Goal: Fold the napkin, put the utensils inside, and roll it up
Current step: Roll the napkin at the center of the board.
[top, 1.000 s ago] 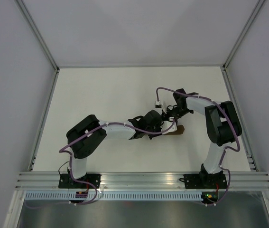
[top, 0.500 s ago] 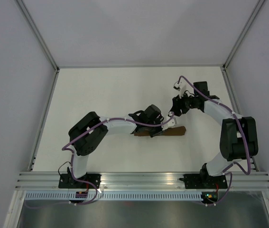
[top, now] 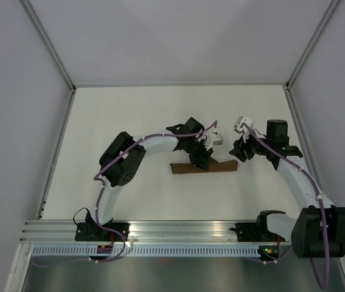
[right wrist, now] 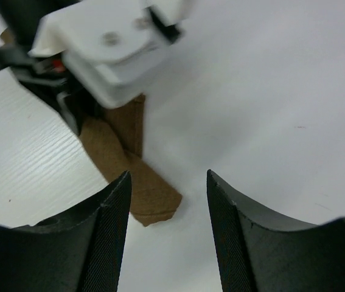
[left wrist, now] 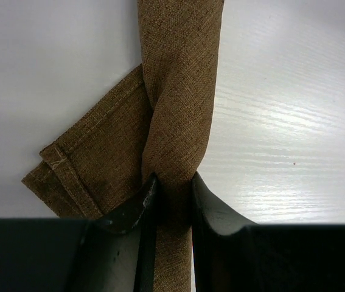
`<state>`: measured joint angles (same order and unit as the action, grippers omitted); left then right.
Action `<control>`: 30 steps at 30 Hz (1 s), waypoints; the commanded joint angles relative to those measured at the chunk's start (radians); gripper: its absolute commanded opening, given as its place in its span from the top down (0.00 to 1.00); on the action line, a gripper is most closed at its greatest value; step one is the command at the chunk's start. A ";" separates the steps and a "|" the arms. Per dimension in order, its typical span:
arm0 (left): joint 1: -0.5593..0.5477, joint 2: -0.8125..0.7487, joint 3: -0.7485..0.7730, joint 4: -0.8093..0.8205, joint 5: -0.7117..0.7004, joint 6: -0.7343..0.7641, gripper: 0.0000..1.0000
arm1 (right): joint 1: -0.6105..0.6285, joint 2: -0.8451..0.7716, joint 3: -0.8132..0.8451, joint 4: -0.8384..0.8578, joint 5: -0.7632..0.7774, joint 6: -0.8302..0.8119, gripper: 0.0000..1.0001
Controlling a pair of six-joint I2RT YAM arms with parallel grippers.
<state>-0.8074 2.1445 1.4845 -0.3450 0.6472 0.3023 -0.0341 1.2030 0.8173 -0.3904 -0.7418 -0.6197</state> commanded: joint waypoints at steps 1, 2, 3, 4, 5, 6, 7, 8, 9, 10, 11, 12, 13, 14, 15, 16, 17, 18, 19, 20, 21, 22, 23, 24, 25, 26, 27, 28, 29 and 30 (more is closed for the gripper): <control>0.001 0.135 0.006 -0.238 0.009 -0.058 0.98 | 0.085 -0.094 -0.095 -0.024 0.042 -0.195 0.42; 0.004 0.146 0.031 -0.253 0.015 -0.057 0.98 | 0.142 -0.141 -0.151 -0.001 0.098 -0.213 0.42; 0.005 0.158 0.042 -0.265 0.020 -0.058 0.98 | 0.178 -0.163 -0.182 0.022 0.131 -0.235 0.41; 0.005 0.175 0.049 -0.282 0.017 -0.061 0.98 | 0.213 -0.184 -0.240 0.045 0.169 -0.241 0.41; 0.005 0.186 0.066 -0.291 0.019 -0.061 0.98 | 0.283 -0.212 -0.265 0.089 0.224 -0.245 0.40; 0.005 0.193 0.072 -0.302 0.022 -0.065 0.98 | 0.316 -0.223 -0.286 0.116 0.258 -0.252 0.40; 0.005 0.205 0.077 -0.308 0.026 -0.065 0.98 | 0.345 -0.226 -0.308 0.140 0.287 -0.253 0.39; 0.007 0.209 0.083 -0.322 0.028 -0.065 0.98 | 0.397 -0.226 -0.338 0.162 0.310 -0.258 0.39; 0.007 0.212 0.086 -0.327 0.028 -0.065 0.98 | 0.419 -0.223 -0.352 0.195 0.356 -0.265 0.39; 0.007 0.216 0.088 -0.328 0.028 -0.065 0.97 | 0.436 -0.217 -0.365 0.215 0.375 -0.270 0.39; 0.005 0.221 0.089 -0.330 0.031 -0.065 0.97 | 0.468 -0.201 -0.388 0.235 0.393 -0.275 0.39; 0.007 0.224 0.089 -0.334 0.034 -0.065 0.97 | 0.482 -0.192 -0.397 0.269 0.406 -0.278 0.39; 0.007 0.229 0.092 -0.339 0.037 -0.065 0.97 | 0.497 -0.183 -0.406 0.286 0.438 -0.279 0.39; 0.007 0.236 0.100 -0.341 0.040 -0.065 0.97 | 0.526 -0.163 -0.421 0.326 0.456 -0.279 0.39; 0.007 0.239 0.105 -0.351 0.043 -0.063 0.97 | 0.543 -0.154 -0.431 0.347 0.475 -0.279 0.39; 0.007 0.242 0.108 -0.354 0.046 -0.063 0.97 | 0.557 -0.143 -0.444 0.367 0.508 -0.279 0.39; 0.007 0.244 0.114 -0.357 0.049 -0.063 0.97 | 0.583 -0.128 -0.451 0.381 0.519 -0.279 0.38; 0.007 0.248 0.117 -0.364 0.049 -0.063 0.97 | 0.595 -0.120 -0.451 0.383 0.528 -0.278 0.38; 0.008 0.253 0.120 -0.364 0.051 -0.063 0.96 | 0.605 -0.111 -0.449 0.412 0.533 -0.276 0.38; 0.008 0.253 0.125 -0.367 0.052 -0.065 0.95 | 0.621 -0.096 -0.448 0.416 0.539 -0.273 0.39; 0.008 0.258 0.129 -0.367 0.054 -0.063 0.94 | 0.629 -0.085 -0.446 0.418 0.539 -0.270 0.39; 0.010 0.261 0.132 -0.373 0.057 -0.065 0.93 | 0.634 -0.077 -0.443 0.418 0.542 -0.268 0.39; 0.010 0.264 0.138 -0.373 0.058 -0.065 0.92 | 0.646 -0.063 -0.446 0.418 0.551 -0.268 0.39; 0.010 0.267 0.141 -0.376 0.060 -0.066 0.91 | 0.651 -0.054 -0.446 0.427 0.555 -0.267 0.40; 0.011 0.267 0.143 -0.377 0.062 -0.066 0.90 | 0.655 -0.048 -0.448 0.429 0.558 -0.267 0.41; 0.013 0.268 0.146 -0.382 0.062 -0.066 0.89 | 0.658 -0.034 -0.446 0.430 0.561 -0.267 0.44; 0.014 0.267 0.148 -0.381 0.066 -0.066 0.88 | 0.657 -0.028 -0.445 0.430 0.564 -0.267 0.46; 0.016 0.267 0.148 -0.381 0.065 -0.068 0.87 | 0.658 -0.020 -0.445 0.430 0.565 -0.267 0.48; 0.017 0.265 0.149 -0.382 0.065 -0.068 0.87 | 0.658 -0.005 -0.446 0.429 0.567 -0.268 0.51; 0.017 0.264 0.151 -0.382 0.066 -0.071 0.87 | 0.658 0.003 -0.446 0.427 0.573 -0.268 0.53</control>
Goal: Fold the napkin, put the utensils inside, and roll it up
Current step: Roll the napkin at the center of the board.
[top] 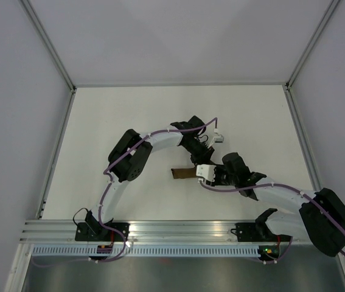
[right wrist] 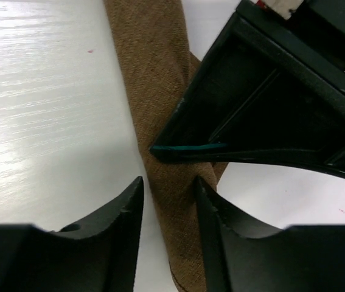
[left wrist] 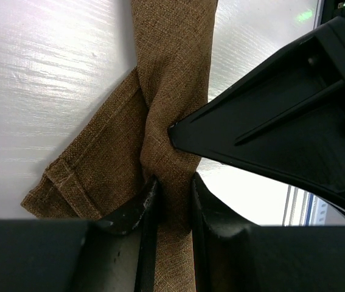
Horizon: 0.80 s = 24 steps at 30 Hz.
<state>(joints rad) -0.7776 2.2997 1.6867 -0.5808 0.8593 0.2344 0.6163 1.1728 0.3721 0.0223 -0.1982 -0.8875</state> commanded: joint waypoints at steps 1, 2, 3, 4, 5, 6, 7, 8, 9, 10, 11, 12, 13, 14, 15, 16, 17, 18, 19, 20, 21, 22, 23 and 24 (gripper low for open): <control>-0.011 0.104 -0.051 -0.148 -0.140 -0.001 0.87 | 0.008 0.040 -0.002 0.013 0.029 0.001 0.57; -0.009 0.101 -0.050 -0.145 -0.138 -0.003 0.87 | 0.008 0.050 -0.002 0.007 0.029 0.001 0.63; -0.009 0.099 -0.047 -0.146 -0.132 -0.004 0.84 | 0.007 0.053 -0.001 -0.001 0.028 0.002 0.66; -0.005 0.093 -0.047 -0.146 -0.126 -0.004 0.81 | 0.008 0.053 0.013 -0.015 0.019 0.010 0.66; -0.003 0.089 -0.045 -0.146 -0.123 -0.004 0.78 | 0.007 0.057 0.016 -0.019 0.017 0.012 0.72; -0.003 0.087 -0.044 -0.146 -0.126 -0.006 0.72 | 0.008 0.057 0.019 -0.047 0.017 0.010 0.74; 0.000 0.083 -0.042 -0.146 -0.123 -0.007 0.68 | 0.008 0.059 0.030 -0.057 0.014 0.010 0.76; 0.001 0.072 -0.044 -0.143 -0.124 -0.007 0.66 | 0.007 0.063 0.037 -0.083 0.013 0.010 0.80; 0.003 0.066 -0.047 -0.136 -0.134 -0.013 0.61 | 0.007 0.065 0.044 -0.096 0.008 0.010 0.82; 0.008 0.057 -0.050 -0.129 -0.135 -0.017 0.59 | 0.007 0.067 0.057 -0.111 0.003 0.010 0.84; 0.009 0.049 -0.054 -0.123 -0.137 -0.021 0.58 | 0.005 0.070 0.065 -0.142 -0.009 0.010 0.87; 0.012 0.029 -0.059 -0.105 -0.138 -0.035 0.55 | 0.005 0.073 0.073 -0.156 -0.015 0.010 0.87; 0.017 0.018 -0.064 -0.091 -0.138 -0.043 0.53 | 0.005 0.073 0.086 -0.171 -0.021 0.010 0.88; 0.020 0.006 -0.079 -0.077 -0.138 -0.064 0.52 | 0.003 0.076 0.094 -0.194 -0.030 0.010 0.89; 0.023 -0.017 -0.084 -0.067 -0.149 -0.072 0.50 | 0.002 0.077 0.099 -0.203 -0.033 0.012 0.89; 0.029 -0.026 -0.090 -0.042 -0.160 -0.085 0.47 | 0.000 0.077 0.109 -0.214 -0.038 0.012 0.89; 0.032 -0.037 -0.102 -0.033 -0.169 -0.098 0.45 | -0.001 0.079 0.116 -0.235 -0.043 0.012 0.90; 0.035 -0.048 -0.110 -0.019 -0.180 -0.119 0.44 | -0.003 0.082 0.120 -0.245 -0.055 0.012 0.90; 0.040 -0.075 -0.122 0.013 -0.209 -0.133 0.43 | -0.004 0.083 0.132 -0.254 -0.058 0.012 0.90; 0.043 -0.089 -0.151 0.034 -0.230 -0.145 0.43 | -0.009 0.090 0.139 -0.271 -0.061 0.012 0.91; 0.049 -0.104 -0.165 0.051 -0.259 -0.168 0.43 | -0.012 0.096 0.145 -0.277 -0.070 0.012 0.91; 0.061 -0.136 -0.179 0.068 -0.278 -0.184 0.42 | -0.015 0.103 0.155 -0.283 -0.075 0.010 0.91; 0.069 -0.152 -0.209 0.109 -0.298 -0.210 0.42 | -0.023 0.111 0.163 -0.297 -0.081 0.009 0.91; 0.078 -0.172 -0.225 0.128 -0.325 -0.224 0.42 | -0.026 0.117 0.169 -0.301 -0.092 0.007 0.91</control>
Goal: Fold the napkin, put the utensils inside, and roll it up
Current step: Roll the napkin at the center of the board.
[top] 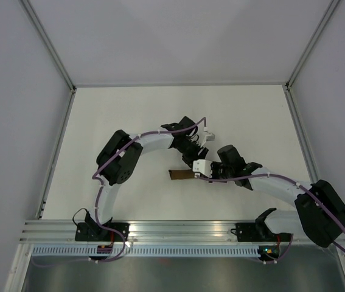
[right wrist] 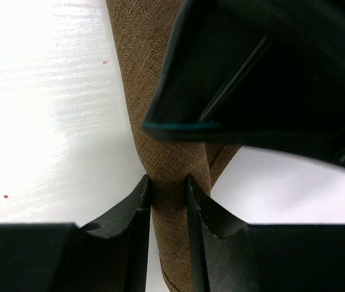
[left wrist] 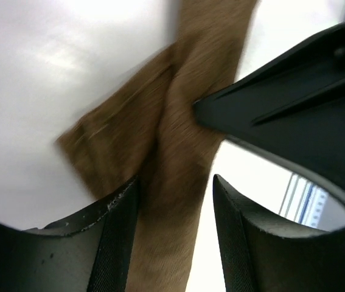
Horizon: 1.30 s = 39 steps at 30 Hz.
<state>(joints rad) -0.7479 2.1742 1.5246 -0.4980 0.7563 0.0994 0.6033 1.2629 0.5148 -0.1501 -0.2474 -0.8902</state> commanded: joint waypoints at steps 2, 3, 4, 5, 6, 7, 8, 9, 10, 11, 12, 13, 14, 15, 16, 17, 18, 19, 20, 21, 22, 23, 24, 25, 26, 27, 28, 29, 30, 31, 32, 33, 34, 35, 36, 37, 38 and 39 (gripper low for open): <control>0.079 -0.100 -0.106 0.106 -0.258 -0.145 0.42 | -0.025 0.047 0.044 -0.146 -0.055 0.005 0.91; 0.090 -0.118 -0.121 0.131 -0.293 -0.161 0.42 | -0.030 0.058 0.057 -0.152 -0.065 0.004 0.92; 0.108 -0.140 -0.154 0.154 -0.320 -0.174 0.42 | -0.039 0.078 0.066 -0.161 -0.072 -0.003 0.92; 0.119 -0.186 -0.171 0.195 -0.340 -0.202 0.42 | -0.043 0.087 0.076 -0.180 -0.081 -0.006 0.92; 0.130 -0.206 -0.190 0.219 -0.380 -0.219 0.42 | -0.049 0.098 0.086 -0.190 -0.092 -0.009 0.92; 0.154 -0.233 -0.233 0.243 -0.397 -0.254 0.42 | -0.063 0.121 0.108 -0.213 -0.108 -0.016 0.92; 0.166 -0.281 -0.256 0.300 -0.414 -0.266 0.42 | -0.069 0.133 0.120 -0.224 -0.119 -0.019 0.92; 0.177 -0.309 -0.279 0.323 -0.442 -0.277 0.41 | -0.077 0.144 0.142 -0.233 -0.127 -0.024 0.92; 0.191 -0.332 -0.318 0.346 -0.466 -0.285 0.41 | -0.089 0.171 0.155 -0.242 -0.142 -0.029 0.92; 0.194 -0.382 -0.340 0.366 -0.486 -0.291 0.41 | -0.095 0.187 0.171 -0.273 -0.151 -0.041 0.92; 0.199 -0.408 -0.362 0.413 -0.526 -0.290 0.41 | -0.103 0.206 0.206 -0.290 -0.161 -0.049 0.92; 0.199 -0.434 -0.407 0.436 -0.554 -0.290 0.40 | -0.117 0.245 0.224 -0.330 -0.173 -0.056 0.92; 0.199 -0.465 -0.432 0.462 -0.566 -0.291 0.40 | -0.125 0.266 0.246 -0.350 -0.197 -0.064 0.93; 0.199 -0.522 -0.458 0.527 -0.598 -0.291 0.40 | -0.137 0.288 0.289 -0.371 -0.211 -0.079 0.92; 0.199 -0.556 -0.510 0.553 -0.613 -0.290 0.40 | -0.155 0.332 0.312 -0.414 -0.222 -0.087 0.93; 0.197 -0.586 -0.536 0.585 -0.629 -0.288 0.40 | -0.163 0.357 0.335 -0.437 -0.243 -0.098 0.93; 0.193 -0.656 -0.566 0.616 -0.675 -0.283 0.40 | -0.172 0.380 0.379 -0.459 -0.250 -0.113 0.93; 0.190 -0.691 -0.625 0.681 -0.698 -0.270 0.39 | -0.186 0.424 0.399 -0.495 -0.256 -0.119 0.94; 0.185 -0.721 -0.658 0.717 -0.731 -0.259 0.39 | -0.194 0.443 0.419 -0.511 -0.262 -0.125 0.94; 0.170 -0.758 -0.688 0.752 -0.745 -0.247 0.37 | -0.200 0.464 0.456 -0.528 -0.271 -0.130 0.94; 0.157 -0.812 -0.742 0.815 -0.752 -0.210 0.36 | -0.210 0.502 0.473 -0.557 -0.276 -0.141 0.94; 0.147 -0.838 -0.765 0.837 -0.790 -0.189 0.35 | -0.214 0.522 0.491 -0.575 -0.280 -0.147 0.94; 0.121 -0.856 -0.783 0.857 -0.802 -0.164 0.34 | -0.218 0.544 0.531 -0.594 -0.294 -0.151 0.94; 0.104 -0.887 -0.811 0.884 -0.814 -0.117 0.33 | -0.226 0.587 0.553 -0.635 -0.300 -0.159 0.94; 0.085 -0.898 -0.822 0.900 -0.831 -0.103 0.32 | -0.232 0.608 0.576 -0.655 -0.306 -0.165 0.94; 0.043 -0.904 -0.831 0.906 -0.847 -0.055 0.30 | -0.237 0.650 0.618 -0.673 -0.315 -0.168 0.94; 0.018 -0.900 -0.828 0.898 -0.867 0.003 0.30 | -0.243 0.668 0.639 -0.707 -0.320 -0.170 0.94; -0.007 -0.892 -0.821 0.888 -0.896 0.034 0.30 | -0.244 0.687 0.658 -0.727 -0.323 -0.174 0.94; -0.055 -0.881 -0.804 0.875 -0.902 0.063 0.30 | -0.246 0.719 0.695 -0.743 -0.325 -0.176 0.95; -0.079 -0.870 -0.791 0.860 -0.916 0.110 0.30 | -0.250 0.734 0.712 -0.765 -0.332 -0.174 0.95; -0.100 -0.845 -0.781 0.833 -0.936 0.132 0.30 | -0.250 0.747 0.729 -0.779 -0.332 -0.174 0.95; -0.141 -0.831 -0.765 0.820 -0.943 0.152 0.30 | -0.250 0.772 0.758 -0.789 -0.332 -0.173 0.95; -0.162 -0.818 -0.759 0.817 -0.956 0.193 0.30 | -0.254 0.783 0.772 -0.807 -0.334 -0.171 0.95; -0.182 -0.791 -0.753 0.816 -0.965 0.212 0.31 | -0.252 0.796 0.786 -0.816 -0.334 -0.168 0.95; -0.215 -0.775 -0.738 0.803 -0.965 0.229 0.31 | -0.255 0.817 0.807 -0.824 -0.332 -0.167 0.95; -0.234 -0.755 -0.727 0.796 -0.968 0.261 0.32 | -0.255 0.823 0.814 -0.829 -0.332 -0.164 0.95; -0.249 -0.737 -0.719 0.788 -0.971 0.278 0.32 | -0.257 0.829 0.818 -0.830 -0.334 -0.161 0.94; -0.275 -0.693 -0.701 0.780 -0.974 0.295 0.32 | -0.255 0.840 0.829 -0.838 -0.334 -0.161 0.95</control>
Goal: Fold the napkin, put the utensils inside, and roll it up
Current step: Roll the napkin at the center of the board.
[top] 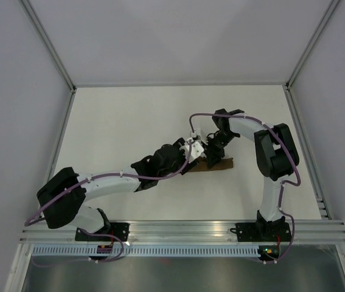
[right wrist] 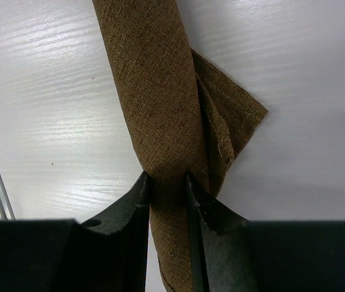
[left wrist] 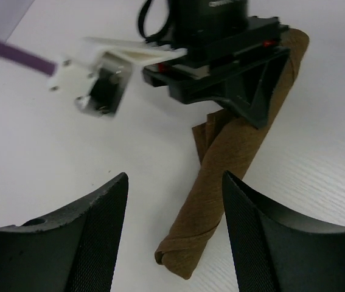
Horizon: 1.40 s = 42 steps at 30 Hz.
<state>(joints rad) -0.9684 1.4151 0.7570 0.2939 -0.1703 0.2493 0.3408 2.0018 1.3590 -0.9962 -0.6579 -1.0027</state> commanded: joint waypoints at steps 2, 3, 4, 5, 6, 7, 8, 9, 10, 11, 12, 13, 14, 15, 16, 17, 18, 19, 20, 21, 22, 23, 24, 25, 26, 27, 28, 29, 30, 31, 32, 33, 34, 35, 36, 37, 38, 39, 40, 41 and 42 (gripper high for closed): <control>-0.078 0.113 0.088 -0.022 -0.051 0.202 0.33 | 0.006 0.109 -0.009 0.004 0.080 -0.045 0.95; -0.093 0.163 0.109 -0.030 -0.051 0.215 0.33 | 0.006 0.117 -0.005 0.005 0.083 -0.042 0.95; -0.101 0.182 0.120 -0.035 -0.048 0.241 0.33 | 0.006 0.120 -0.005 0.004 0.084 -0.043 0.95; -0.108 0.205 0.128 -0.035 -0.043 0.255 0.33 | 0.004 0.126 -0.001 0.001 0.086 -0.043 0.95; -0.121 0.225 0.143 -0.033 -0.041 0.266 0.33 | 0.004 0.130 0.002 -0.001 0.090 -0.042 0.95; -0.125 0.257 0.151 -0.038 -0.035 0.278 0.33 | 0.001 0.130 0.002 -0.001 0.089 -0.042 0.95; -0.128 0.272 0.159 -0.039 -0.023 0.286 0.33 | 0.003 0.132 0.002 -0.001 0.090 -0.042 0.95; -0.134 0.287 0.169 -0.039 -0.023 0.291 0.33 | 0.001 0.138 0.003 -0.001 0.096 -0.040 0.95; -0.136 0.316 0.174 -0.039 -0.023 0.303 0.33 | 0.001 0.143 0.003 -0.002 0.098 -0.039 0.95; -0.138 0.330 0.177 -0.035 -0.023 0.304 0.33 | 0.001 0.144 0.005 -0.002 0.098 -0.037 0.96; -0.138 0.341 0.177 -0.029 -0.023 0.308 0.33 | 0.001 0.149 0.005 -0.002 0.098 -0.037 0.96; -0.138 0.360 0.177 -0.021 -0.023 0.314 0.33 | 0.000 0.150 0.005 -0.002 0.098 -0.037 0.96; -0.138 0.369 0.176 -0.012 -0.021 0.314 0.34 | 0.000 0.152 0.006 -0.001 0.098 -0.037 0.96; -0.136 0.375 0.179 -0.010 -0.020 0.314 0.34 | 0.001 0.156 0.006 -0.001 0.098 -0.036 0.96; -0.138 0.381 0.179 -0.009 -0.017 0.315 0.34 | -0.002 0.158 0.008 -0.001 0.095 -0.034 0.96; -0.138 0.395 0.180 -0.004 -0.015 0.315 0.34 | -0.002 0.161 0.009 -0.002 0.093 -0.034 0.96; -0.138 0.401 0.183 -0.001 -0.015 0.314 0.34 | -0.002 0.166 0.011 -0.004 0.092 -0.034 0.96; -0.136 0.410 0.183 0.002 -0.018 0.320 0.34 | 0.000 0.166 0.011 -0.005 0.090 -0.031 0.96; -0.138 0.415 0.183 0.007 -0.020 0.321 0.34 | -0.002 0.163 0.011 -0.004 0.090 -0.031 0.96; -0.136 0.427 0.186 0.014 -0.021 0.320 0.34 | -0.002 0.163 0.011 -0.004 0.090 -0.031 0.96; -0.136 0.433 0.186 0.017 -0.023 0.321 0.34 | -0.002 0.164 0.011 -0.002 0.090 -0.030 0.96; -0.136 0.442 0.189 0.019 -0.028 0.321 0.34 | -0.002 0.166 0.009 -0.004 0.086 -0.030 0.96; -0.136 0.449 0.196 0.021 -0.029 0.321 0.34 | -0.002 0.167 0.009 -0.004 0.086 -0.030 0.96; -0.135 0.453 0.197 0.021 -0.031 0.324 0.34 | -0.002 0.167 0.012 -0.005 0.084 -0.028 0.96; -0.135 0.459 0.199 0.022 -0.038 0.326 0.34 | -0.003 0.169 0.014 -0.005 0.083 -0.028 0.96; -0.135 0.467 0.202 0.024 -0.043 0.327 0.35 | -0.002 0.172 0.015 -0.009 0.081 -0.027 0.96; -0.133 0.472 0.200 0.022 -0.043 0.327 0.35 | -0.002 0.173 0.015 -0.010 0.080 -0.027 0.96; -0.132 0.473 0.202 0.021 -0.037 0.326 0.36 | -0.003 0.175 0.020 -0.013 0.078 -0.027 0.96; -0.131 0.479 0.205 0.018 -0.032 0.324 0.37 | -0.003 0.178 0.023 -0.019 0.075 -0.027 0.96; -0.131 0.481 0.206 0.004 -0.026 0.318 0.39 | -0.003 0.180 0.028 -0.021 0.073 -0.027 0.96; -0.128 0.484 0.215 -0.007 -0.012 0.314 0.42 | -0.003 0.180 0.031 -0.021 0.070 -0.025 0.95; -0.125 0.487 0.219 -0.015 -0.005 0.302 0.43 | -0.003 0.181 0.032 -0.021 0.067 -0.024 0.94; -0.125 0.493 0.220 -0.025 0.003 0.297 0.45 | -0.003 0.181 0.034 -0.024 0.064 -0.020 0.94; -0.122 0.495 0.223 -0.042 0.021 0.291 0.49 | -0.003 0.181 0.035 -0.024 0.061 -0.019 0.92; -0.116 0.498 0.228 -0.051 0.032 0.277 0.51 | -0.005 0.181 0.037 -0.024 0.060 -0.016 0.91; -0.112 0.498 0.228 -0.061 0.046 0.265 0.55 | -0.005 0.181 0.038 -0.025 0.054 -0.014 0.89; -0.105 0.495 0.229 -0.077 0.086 0.252 0.62 | -0.005 0.178 0.040 -0.024 0.050 -0.004 0.88; -0.090 0.493 0.232 -0.088 0.106 0.223 0.67 | -0.005 0.173 0.040 -0.021 0.047 -0.001 0.86; -0.082 0.492 0.234 -0.096 0.124 0.210 0.72 | -0.006 0.170 0.040 -0.021 0.040 0.001 0.84; -0.069 0.486 0.234 -0.107 0.165 0.202 0.78 | -0.008 0.164 0.042 -0.022 0.034 0.010 0.82; -0.064 0.486 0.232 -0.111 0.192 0.188 0.80 | -0.006 0.160 0.042 -0.019 0.027 0.016 0.74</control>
<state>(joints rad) -1.0561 1.8881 0.9730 0.2508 -0.1154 0.5190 0.3199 2.0850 1.4433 -1.0866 -0.7059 -0.9684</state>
